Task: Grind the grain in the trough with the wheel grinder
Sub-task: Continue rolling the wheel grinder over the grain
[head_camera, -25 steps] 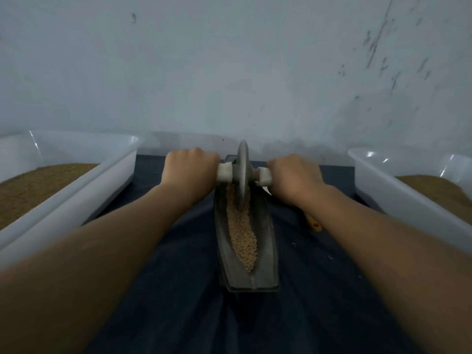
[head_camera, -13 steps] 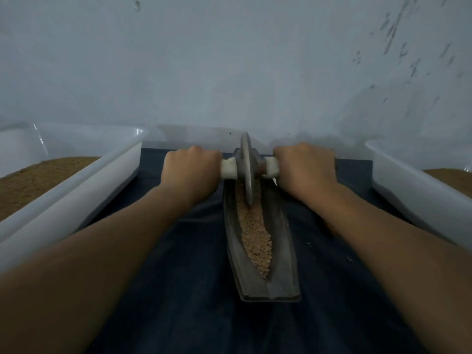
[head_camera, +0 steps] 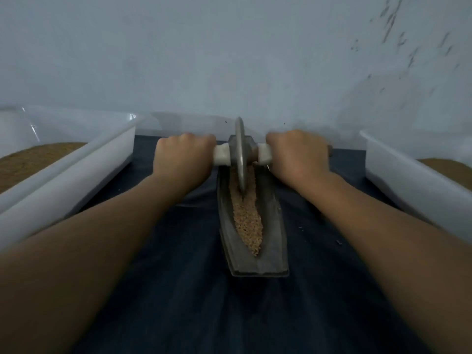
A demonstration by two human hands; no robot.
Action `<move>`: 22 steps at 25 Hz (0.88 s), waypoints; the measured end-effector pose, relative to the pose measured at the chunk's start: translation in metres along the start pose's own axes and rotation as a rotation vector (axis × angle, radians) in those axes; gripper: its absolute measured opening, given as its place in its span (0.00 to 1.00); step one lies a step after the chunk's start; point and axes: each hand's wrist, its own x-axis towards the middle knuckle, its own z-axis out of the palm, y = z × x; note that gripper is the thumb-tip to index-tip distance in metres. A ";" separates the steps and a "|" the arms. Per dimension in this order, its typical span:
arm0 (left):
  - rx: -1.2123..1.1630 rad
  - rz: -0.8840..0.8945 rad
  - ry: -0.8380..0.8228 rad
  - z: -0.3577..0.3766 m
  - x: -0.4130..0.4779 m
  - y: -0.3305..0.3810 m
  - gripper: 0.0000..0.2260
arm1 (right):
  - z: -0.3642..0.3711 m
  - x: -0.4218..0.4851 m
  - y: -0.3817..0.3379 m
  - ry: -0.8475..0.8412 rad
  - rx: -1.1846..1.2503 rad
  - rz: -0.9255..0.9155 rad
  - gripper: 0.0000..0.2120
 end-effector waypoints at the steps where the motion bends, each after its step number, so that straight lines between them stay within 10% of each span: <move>1: -0.040 -0.047 -0.046 0.002 0.007 0.002 0.03 | 0.001 0.013 -0.002 -0.021 0.000 0.003 0.08; 4: -0.047 0.058 -0.090 -0.005 -0.002 -0.007 0.03 | -0.005 0.003 0.009 -0.099 0.034 -0.097 0.05; 9: -0.001 0.350 0.293 -0.022 -0.045 -0.026 0.12 | -0.010 -0.062 0.028 0.209 0.042 -0.189 0.16; 17: -0.081 -0.014 -0.167 -0.004 0.010 -0.004 0.04 | -0.007 0.021 0.006 -0.138 0.018 -0.091 0.06; 22: -0.035 0.330 0.237 -0.027 -0.052 -0.026 0.12 | -0.011 -0.060 0.023 0.218 0.085 -0.181 0.12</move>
